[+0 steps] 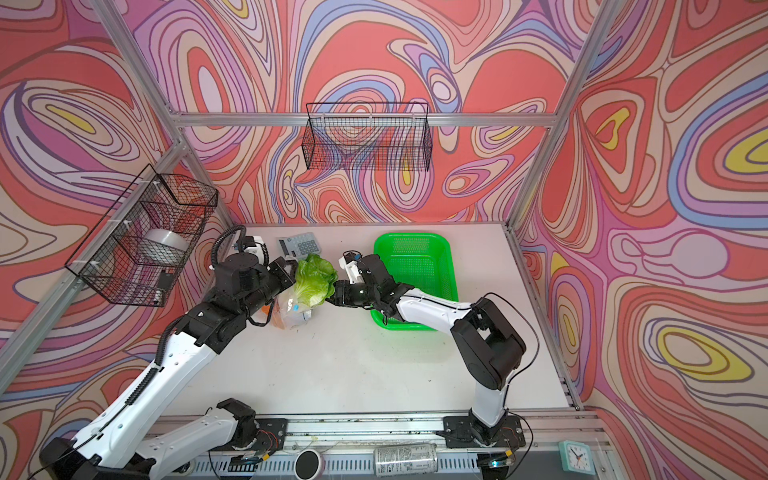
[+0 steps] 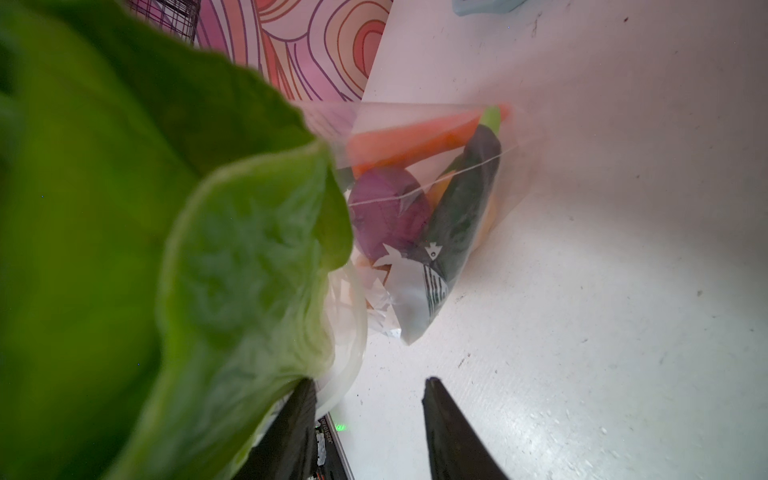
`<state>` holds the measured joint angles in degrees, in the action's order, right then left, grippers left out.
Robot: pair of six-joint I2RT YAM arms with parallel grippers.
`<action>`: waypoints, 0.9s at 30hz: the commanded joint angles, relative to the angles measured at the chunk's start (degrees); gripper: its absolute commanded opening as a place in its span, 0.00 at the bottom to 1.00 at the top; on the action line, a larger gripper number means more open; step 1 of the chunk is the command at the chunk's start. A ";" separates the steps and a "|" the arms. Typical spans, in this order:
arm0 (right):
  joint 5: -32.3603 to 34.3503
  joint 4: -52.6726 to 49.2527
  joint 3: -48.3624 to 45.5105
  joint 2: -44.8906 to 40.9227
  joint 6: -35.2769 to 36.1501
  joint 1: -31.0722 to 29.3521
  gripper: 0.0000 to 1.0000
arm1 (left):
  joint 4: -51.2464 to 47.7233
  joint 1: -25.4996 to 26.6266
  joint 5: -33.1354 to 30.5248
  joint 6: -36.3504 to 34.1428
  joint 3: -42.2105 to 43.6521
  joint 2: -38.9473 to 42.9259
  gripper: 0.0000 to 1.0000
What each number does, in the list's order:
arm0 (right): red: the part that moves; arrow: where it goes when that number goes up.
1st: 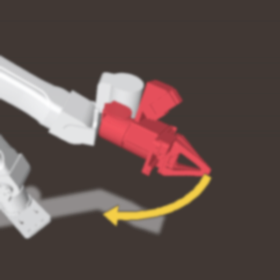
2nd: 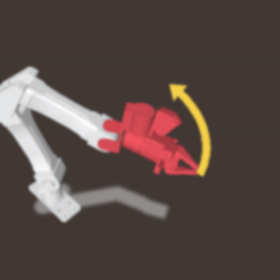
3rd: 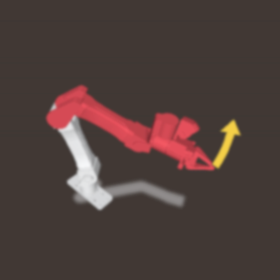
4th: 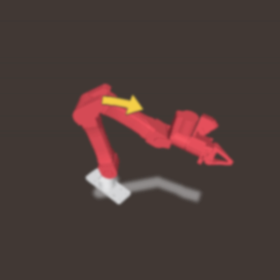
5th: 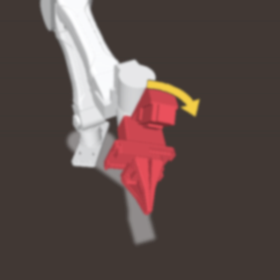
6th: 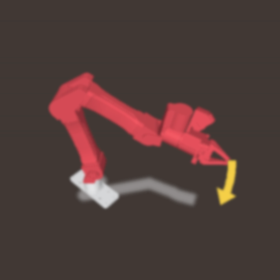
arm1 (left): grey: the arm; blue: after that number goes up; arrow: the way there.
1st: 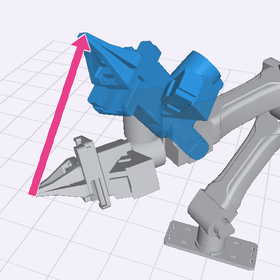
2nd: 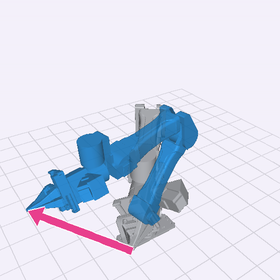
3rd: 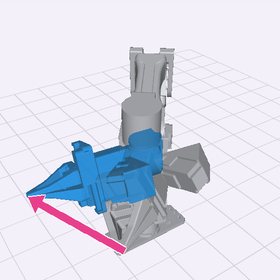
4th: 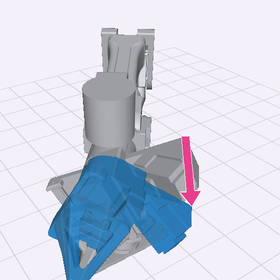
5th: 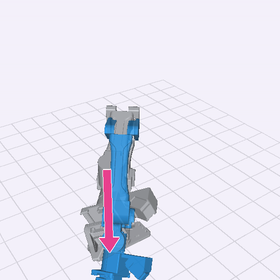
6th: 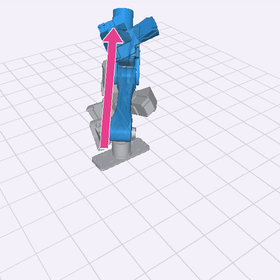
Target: Place the food in the zip-top bag and seal the zipper
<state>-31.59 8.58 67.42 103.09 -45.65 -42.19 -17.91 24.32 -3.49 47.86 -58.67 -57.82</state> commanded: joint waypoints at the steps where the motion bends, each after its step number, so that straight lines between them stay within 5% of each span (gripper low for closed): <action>1: -0.81 4.87 -3.54 -0.08 -3.81 -0.56 0.45 | 1.72 0.12 0.10 1.04 -0.04 0.96 0.00; 10: -2.02 26.87 -6.56 3.36 -14.30 -0.63 0.51 | 1.92 0.13 0.65 1.45 -0.04 1.37 0.00; 27: -4.84 31.93 -2.30 8.92 -20.79 -1.41 0.30 | 2.35 0.12 1.11 2.31 0.93 1.75 0.00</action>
<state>-35.03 36.88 63.22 110.00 -64.34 -42.70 -17.80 24.32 -3.03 48.75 -58.19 -57.58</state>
